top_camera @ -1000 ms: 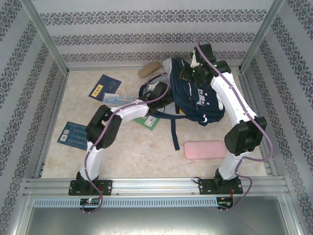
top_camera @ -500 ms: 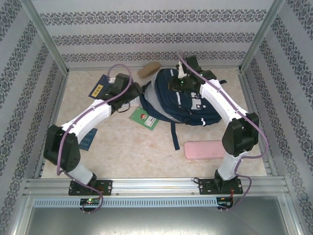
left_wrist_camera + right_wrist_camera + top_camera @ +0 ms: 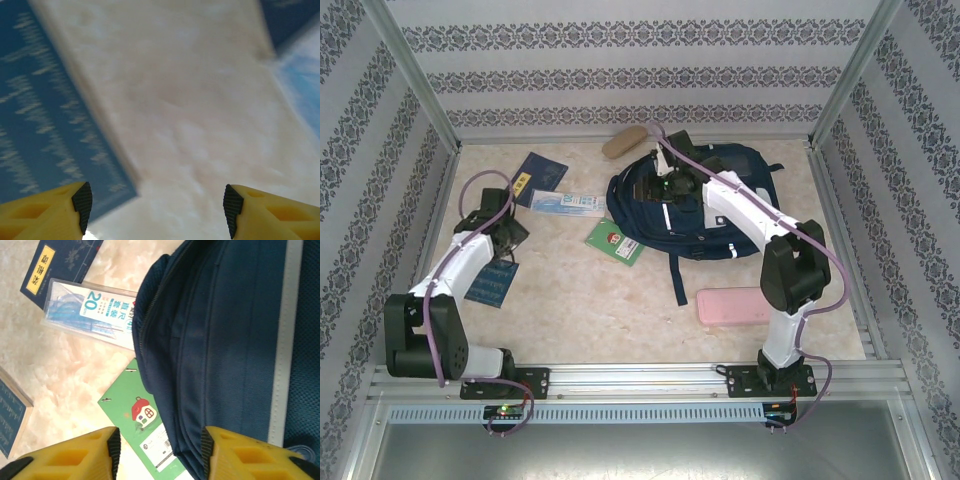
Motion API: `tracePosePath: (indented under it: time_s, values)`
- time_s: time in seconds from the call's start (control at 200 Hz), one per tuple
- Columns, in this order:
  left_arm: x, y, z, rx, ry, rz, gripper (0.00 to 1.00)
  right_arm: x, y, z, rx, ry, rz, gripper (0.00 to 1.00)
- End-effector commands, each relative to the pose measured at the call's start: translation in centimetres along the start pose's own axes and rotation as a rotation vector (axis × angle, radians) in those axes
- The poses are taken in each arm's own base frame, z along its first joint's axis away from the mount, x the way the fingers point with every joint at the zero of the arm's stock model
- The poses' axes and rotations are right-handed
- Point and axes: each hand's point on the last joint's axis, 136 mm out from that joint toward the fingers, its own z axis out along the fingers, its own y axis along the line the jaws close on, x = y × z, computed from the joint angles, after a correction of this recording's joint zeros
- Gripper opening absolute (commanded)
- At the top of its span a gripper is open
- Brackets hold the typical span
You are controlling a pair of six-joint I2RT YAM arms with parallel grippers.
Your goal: Pack the student bag
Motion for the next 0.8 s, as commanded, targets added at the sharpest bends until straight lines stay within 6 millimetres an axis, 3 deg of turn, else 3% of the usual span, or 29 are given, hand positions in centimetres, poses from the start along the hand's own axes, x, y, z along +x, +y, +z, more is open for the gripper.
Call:
tracePosePath:
  time_s: [0.0,0.025,0.085,0.105,0.115,0.36,0.524,0.794]
  values:
    - [0.1,3.7,1.1,-0.097,0.035,-0.063,0.71,-1.3,1.6,-0.9,-0.029,-0.051,-0.013,0.67]
    - [0.1,4.4,1.5,-0.110,0.041,-0.083,0.71,-1.3,1.7,-1.0,-0.034,-0.057,-0.012,0.74]
    - [0.2,5.1,2.5,-0.108,0.067,-0.118,0.71,-1.4,2.3,-1.3,-0.053,-0.061,-0.019,0.78]
    - [0.3,5.3,2.8,-0.109,0.075,-0.131,0.71,-1.4,2.5,-1.4,-0.056,-0.061,-0.021,0.95]
    - [0.3,5.4,2.9,-0.110,0.078,-0.137,0.71,-1.4,2.5,-1.4,-0.057,-0.063,-0.021,0.97]
    - [2.7,5.9,6.3,-0.137,0.186,-0.174,0.70,-1.4,3.2,-2.2,-0.063,-0.081,-0.037,0.98]
    - [4.7,3.1,7.7,-0.027,0.261,-0.157,0.68,-1.1,3.3,-2.0,-0.069,-0.063,-0.039,0.98]
    - [8.6,-4.7,6.4,0.143,0.295,0.007,0.67,-1.1,3.5,-1.4,-0.076,-0.056,-0.036,0.98]
